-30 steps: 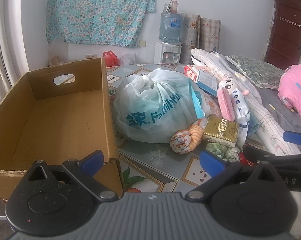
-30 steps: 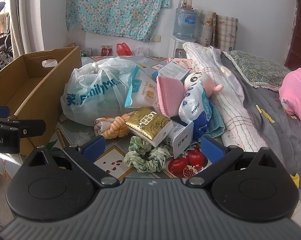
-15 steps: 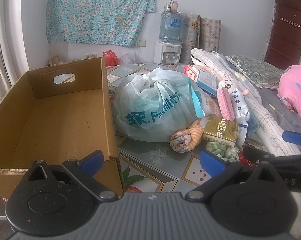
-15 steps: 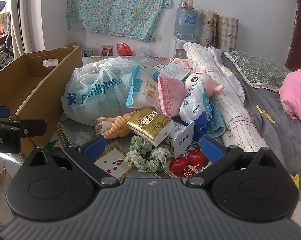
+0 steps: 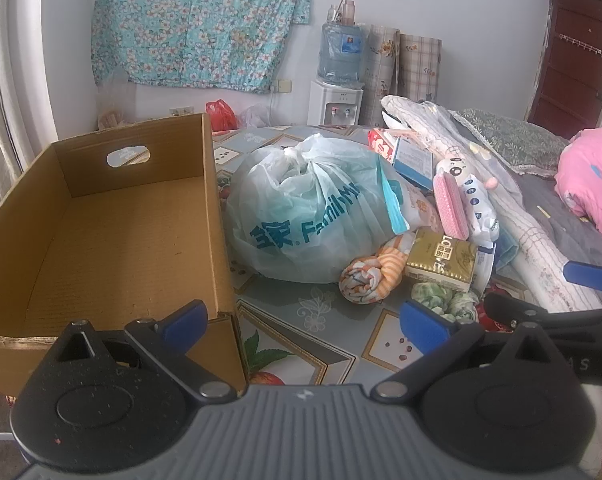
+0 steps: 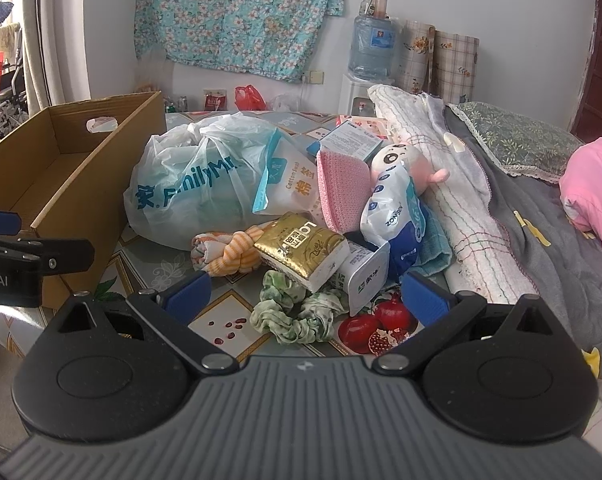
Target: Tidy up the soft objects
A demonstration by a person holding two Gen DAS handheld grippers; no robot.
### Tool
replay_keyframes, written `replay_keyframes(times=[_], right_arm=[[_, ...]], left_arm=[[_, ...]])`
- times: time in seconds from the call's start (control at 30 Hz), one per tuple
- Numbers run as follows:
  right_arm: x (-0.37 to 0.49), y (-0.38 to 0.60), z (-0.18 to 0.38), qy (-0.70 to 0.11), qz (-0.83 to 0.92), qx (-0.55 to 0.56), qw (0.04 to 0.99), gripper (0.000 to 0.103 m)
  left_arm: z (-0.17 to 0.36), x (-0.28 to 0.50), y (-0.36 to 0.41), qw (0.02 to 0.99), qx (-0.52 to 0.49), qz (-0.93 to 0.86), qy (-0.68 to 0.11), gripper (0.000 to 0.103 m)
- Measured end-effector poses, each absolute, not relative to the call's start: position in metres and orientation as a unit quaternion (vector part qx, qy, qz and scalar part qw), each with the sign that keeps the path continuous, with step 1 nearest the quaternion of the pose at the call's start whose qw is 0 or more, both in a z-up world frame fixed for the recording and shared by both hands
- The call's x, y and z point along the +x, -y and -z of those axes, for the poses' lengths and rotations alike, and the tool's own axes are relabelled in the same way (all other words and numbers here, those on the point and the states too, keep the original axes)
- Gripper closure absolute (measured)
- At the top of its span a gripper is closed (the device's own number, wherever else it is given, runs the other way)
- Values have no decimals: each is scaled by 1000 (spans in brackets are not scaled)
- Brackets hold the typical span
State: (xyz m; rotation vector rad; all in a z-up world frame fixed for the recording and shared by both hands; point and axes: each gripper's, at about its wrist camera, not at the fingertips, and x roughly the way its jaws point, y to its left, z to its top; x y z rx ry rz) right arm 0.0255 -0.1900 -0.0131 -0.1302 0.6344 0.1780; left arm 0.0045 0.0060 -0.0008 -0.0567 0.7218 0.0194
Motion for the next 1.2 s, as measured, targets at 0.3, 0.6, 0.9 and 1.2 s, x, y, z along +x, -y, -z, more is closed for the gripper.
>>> replay_keyframes(times=[0.3,0.6,0.9,1.2], right_arm=[[26,189,16,-315,-91,-67,943,1],[23,207,22,-309,-78,-57,946,1],[16,279,39,-269,-48,54,960,1],[45,325,39,-230,-60,147,960,1]], left_arm=[[3,4,-6,935,-28,-10,-354,0],[6,-2,-4,938,-22,-5,-346,0],[-4,-2,29,947,-16,77,-310,0],[-11,34,78,952,15,130,-276,0]])
